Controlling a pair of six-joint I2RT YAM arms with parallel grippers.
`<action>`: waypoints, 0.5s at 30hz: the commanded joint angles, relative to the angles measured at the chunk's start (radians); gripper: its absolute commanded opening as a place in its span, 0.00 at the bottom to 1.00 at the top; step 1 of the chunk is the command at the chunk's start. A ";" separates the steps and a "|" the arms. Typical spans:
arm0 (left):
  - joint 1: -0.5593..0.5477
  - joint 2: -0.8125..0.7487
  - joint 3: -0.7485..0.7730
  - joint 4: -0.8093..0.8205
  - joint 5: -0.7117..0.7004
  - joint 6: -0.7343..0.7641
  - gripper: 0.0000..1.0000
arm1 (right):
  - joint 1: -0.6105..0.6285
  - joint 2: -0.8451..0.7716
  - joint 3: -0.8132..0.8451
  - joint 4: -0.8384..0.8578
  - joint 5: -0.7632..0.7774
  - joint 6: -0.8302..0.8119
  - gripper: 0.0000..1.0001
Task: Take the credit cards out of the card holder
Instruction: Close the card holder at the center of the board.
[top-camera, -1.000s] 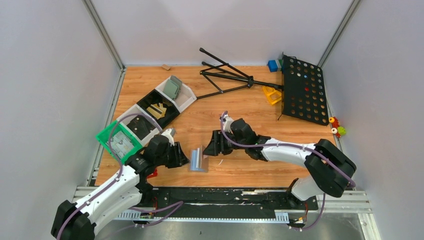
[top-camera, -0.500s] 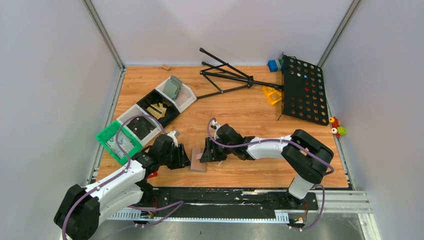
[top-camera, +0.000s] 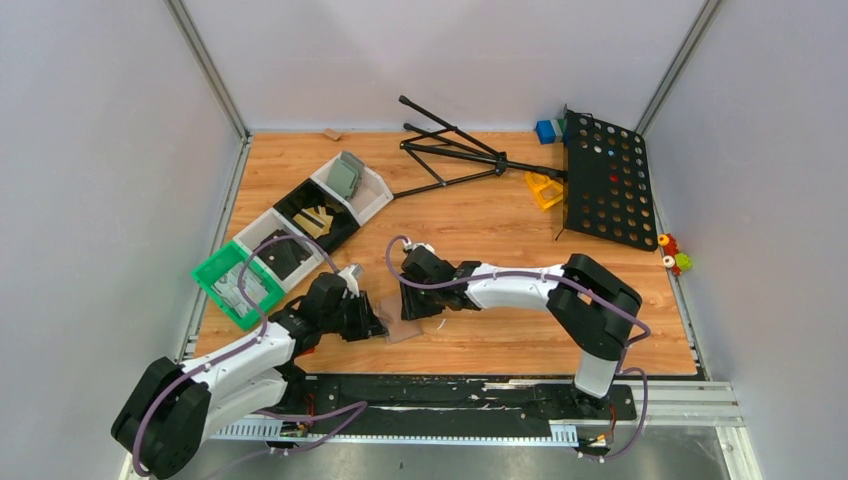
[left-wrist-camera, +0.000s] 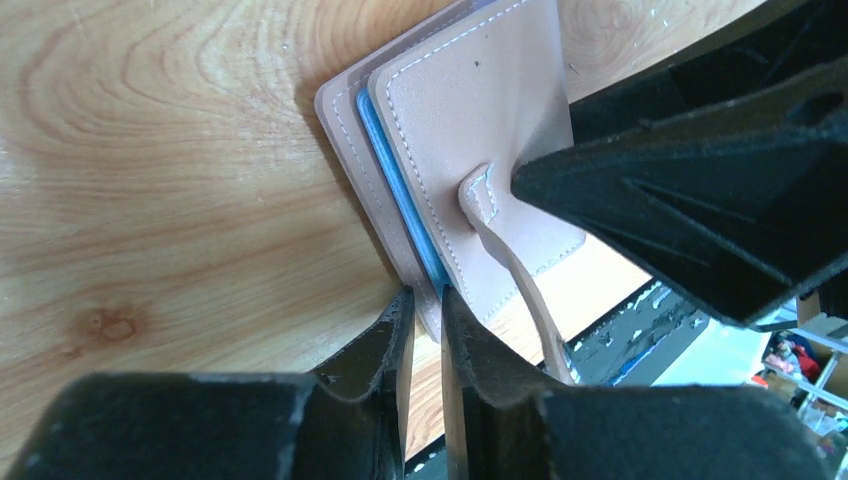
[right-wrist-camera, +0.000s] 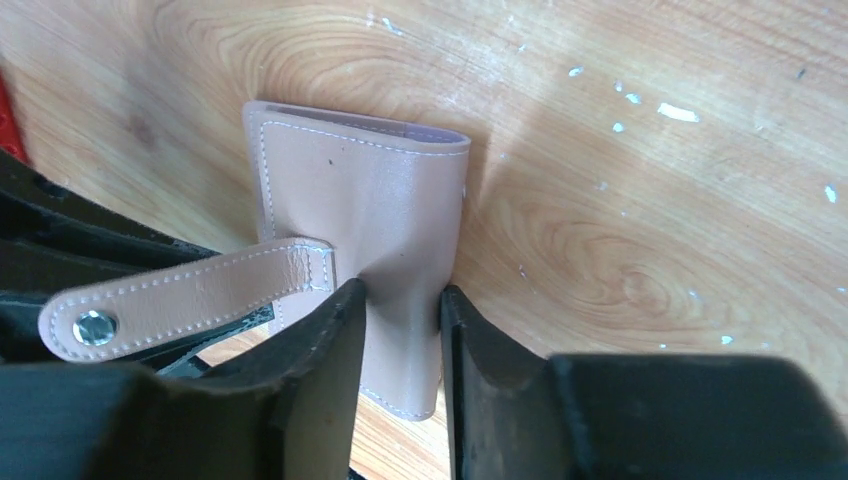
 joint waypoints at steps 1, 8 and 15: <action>-0.007 0.017 -0.037 0.049 0.025 -0.002 0.22 | 0.033 0.080 0.034 -0.102 0.019 -0.010 0.28; -0.007 -0.114 -0.034 -0.025 0.014 -0.015 0.21 | 0.092 0.161 0.165 -0.315 0.242 -0.061 0.28; -0.006 -0.212 -0.035 -0.092 -0.003 -0.036 0.26 | 0.076 0.039 0.048 -0.167 0.126 -0.063 0.36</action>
